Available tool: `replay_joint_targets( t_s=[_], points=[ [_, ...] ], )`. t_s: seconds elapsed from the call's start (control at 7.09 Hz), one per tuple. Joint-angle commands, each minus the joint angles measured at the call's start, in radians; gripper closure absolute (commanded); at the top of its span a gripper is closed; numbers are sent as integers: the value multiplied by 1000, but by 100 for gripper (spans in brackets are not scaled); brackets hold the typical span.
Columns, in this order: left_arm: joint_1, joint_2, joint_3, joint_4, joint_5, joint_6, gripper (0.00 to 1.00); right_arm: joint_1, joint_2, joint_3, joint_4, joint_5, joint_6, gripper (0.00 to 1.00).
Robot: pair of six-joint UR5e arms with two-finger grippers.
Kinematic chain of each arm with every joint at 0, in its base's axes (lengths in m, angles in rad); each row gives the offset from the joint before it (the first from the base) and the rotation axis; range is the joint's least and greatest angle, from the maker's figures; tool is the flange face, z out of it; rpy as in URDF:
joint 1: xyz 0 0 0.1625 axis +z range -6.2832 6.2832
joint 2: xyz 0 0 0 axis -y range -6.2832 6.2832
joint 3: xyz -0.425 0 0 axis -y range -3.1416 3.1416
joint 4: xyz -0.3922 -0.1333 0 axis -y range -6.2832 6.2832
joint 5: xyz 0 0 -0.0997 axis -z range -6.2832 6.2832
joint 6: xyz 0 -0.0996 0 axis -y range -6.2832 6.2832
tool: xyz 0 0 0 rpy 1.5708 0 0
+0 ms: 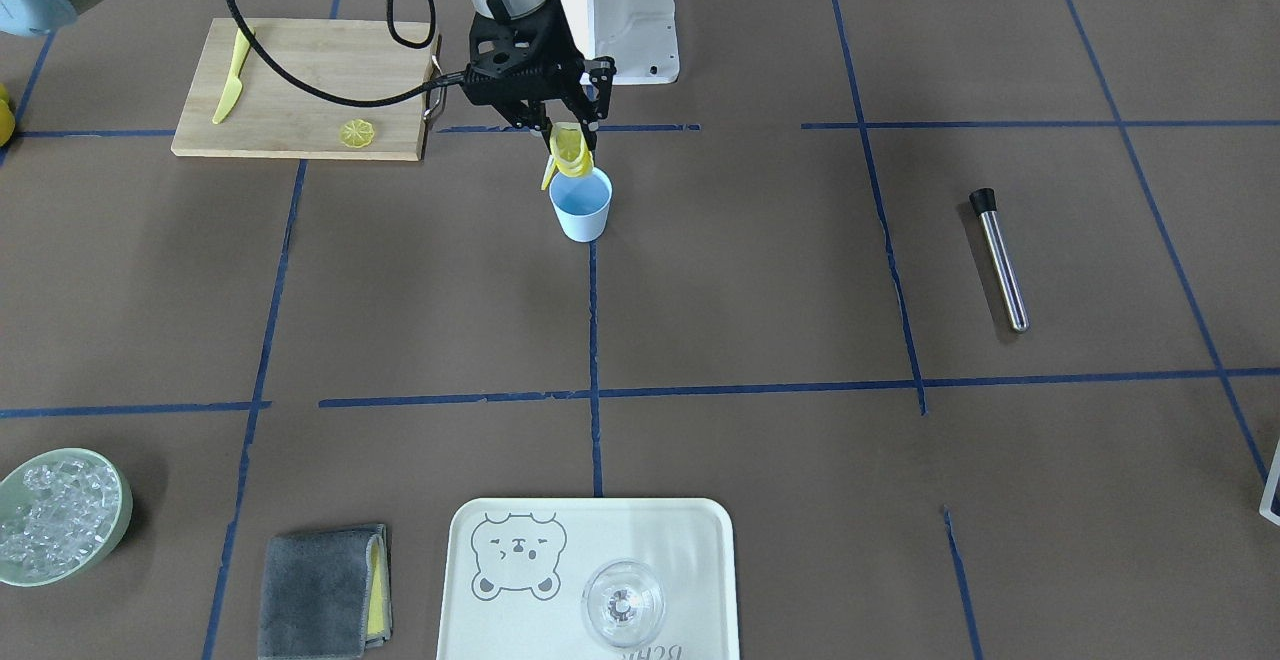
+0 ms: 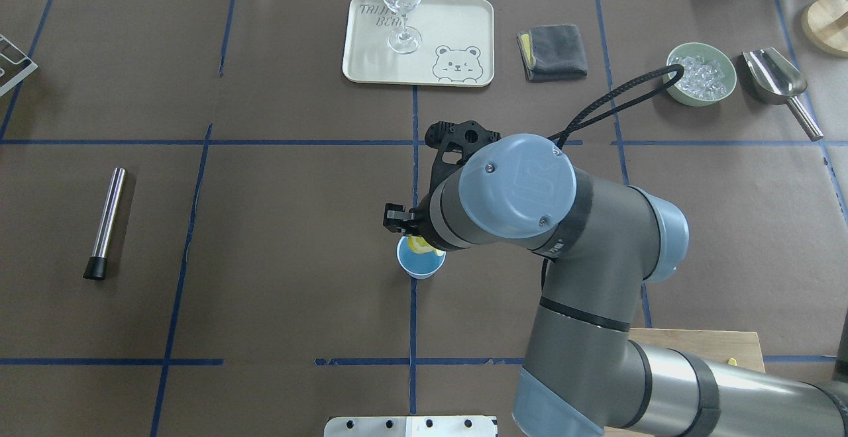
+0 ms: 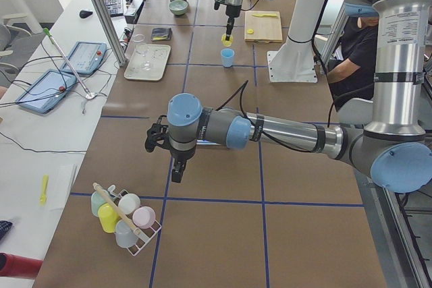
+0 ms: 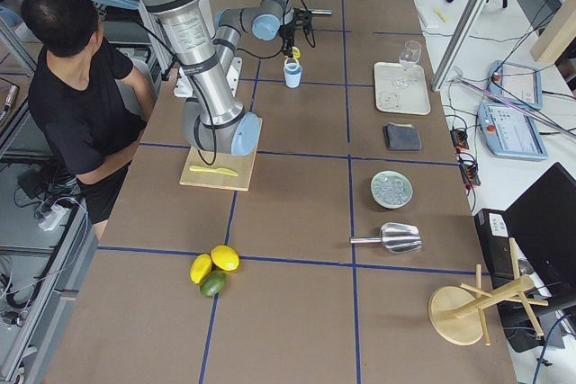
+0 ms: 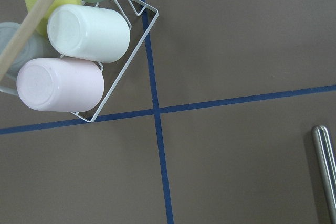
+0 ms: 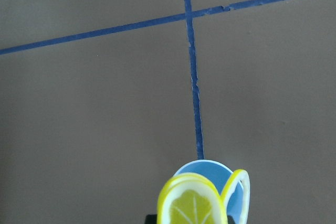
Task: Squeeze lemon into cup
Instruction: 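Carry the lemon slice with the right gripper over the blue cup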
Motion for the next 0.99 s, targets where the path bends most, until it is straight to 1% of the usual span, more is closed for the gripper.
replay_joint_targets(
  t_s=[0.0, 0.71, 0.85],
  points=[
    [0, 0, 12, -13, 0, 0, 0, 2, 34, -62, -2, -1, 0, 59],
    [2, -5, 28, -16, 0, 0, 0, -34, 25, -71, -5, -1, 0, 57],
    [2, -5, 43, -42, 0, 0, 0, -34, 23, -71, -5, -1, 0, 52]
  ],
)
